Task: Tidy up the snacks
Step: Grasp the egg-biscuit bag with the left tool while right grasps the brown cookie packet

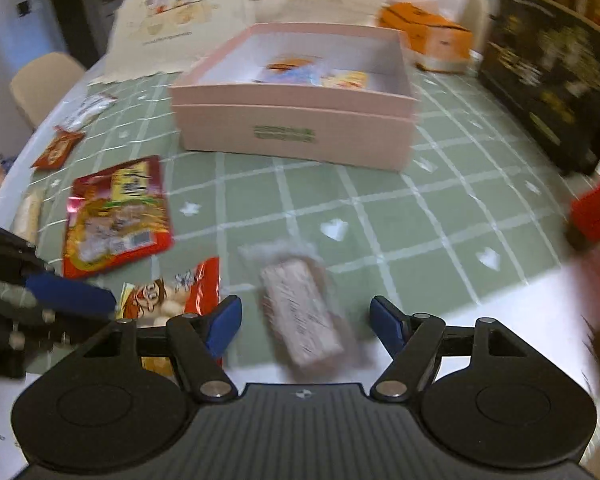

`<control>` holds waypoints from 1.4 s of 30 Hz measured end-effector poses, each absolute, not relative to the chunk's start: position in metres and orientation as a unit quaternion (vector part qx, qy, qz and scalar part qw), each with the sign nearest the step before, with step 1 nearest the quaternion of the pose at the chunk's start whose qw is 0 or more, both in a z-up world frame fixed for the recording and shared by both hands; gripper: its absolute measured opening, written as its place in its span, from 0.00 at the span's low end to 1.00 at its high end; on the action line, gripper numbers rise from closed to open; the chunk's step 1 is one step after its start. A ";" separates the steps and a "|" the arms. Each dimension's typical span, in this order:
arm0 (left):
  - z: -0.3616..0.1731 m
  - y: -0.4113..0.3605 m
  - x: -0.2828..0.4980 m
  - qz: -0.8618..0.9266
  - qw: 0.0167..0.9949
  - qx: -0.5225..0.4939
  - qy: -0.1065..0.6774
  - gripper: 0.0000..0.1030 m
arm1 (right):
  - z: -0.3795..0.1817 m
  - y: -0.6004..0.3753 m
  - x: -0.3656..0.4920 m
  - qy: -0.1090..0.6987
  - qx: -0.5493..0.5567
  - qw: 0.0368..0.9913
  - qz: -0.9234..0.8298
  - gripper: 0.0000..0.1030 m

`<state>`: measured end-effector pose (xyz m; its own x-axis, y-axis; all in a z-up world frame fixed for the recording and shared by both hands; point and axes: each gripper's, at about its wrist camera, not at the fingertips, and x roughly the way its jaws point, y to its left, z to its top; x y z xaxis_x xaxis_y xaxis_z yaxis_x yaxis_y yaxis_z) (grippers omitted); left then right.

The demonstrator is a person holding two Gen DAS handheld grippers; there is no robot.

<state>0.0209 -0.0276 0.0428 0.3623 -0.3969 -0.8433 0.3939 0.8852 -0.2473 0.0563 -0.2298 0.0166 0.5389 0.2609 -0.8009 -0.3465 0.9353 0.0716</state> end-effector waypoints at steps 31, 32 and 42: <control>0.050 -0.082 -0.008 -0.291 0.823 0.185 0.450 0.61 | 0.009 -0.257 0.029 0.448 -0.043 0.885 0.122 0.92; 0.053 -0.077 -0.004 -0.284 0.830 0.177 0.447 0.61 | 0.008 -0.257 0.029 0.447 -0.043 0.885 0.123 0.92; 0.038 -0.068 0.027 -0.315 0.796 0.180 0.485 0.62 | 0.005 -0.253 0.030 0.444 -0.055 0.884 0.134 1.00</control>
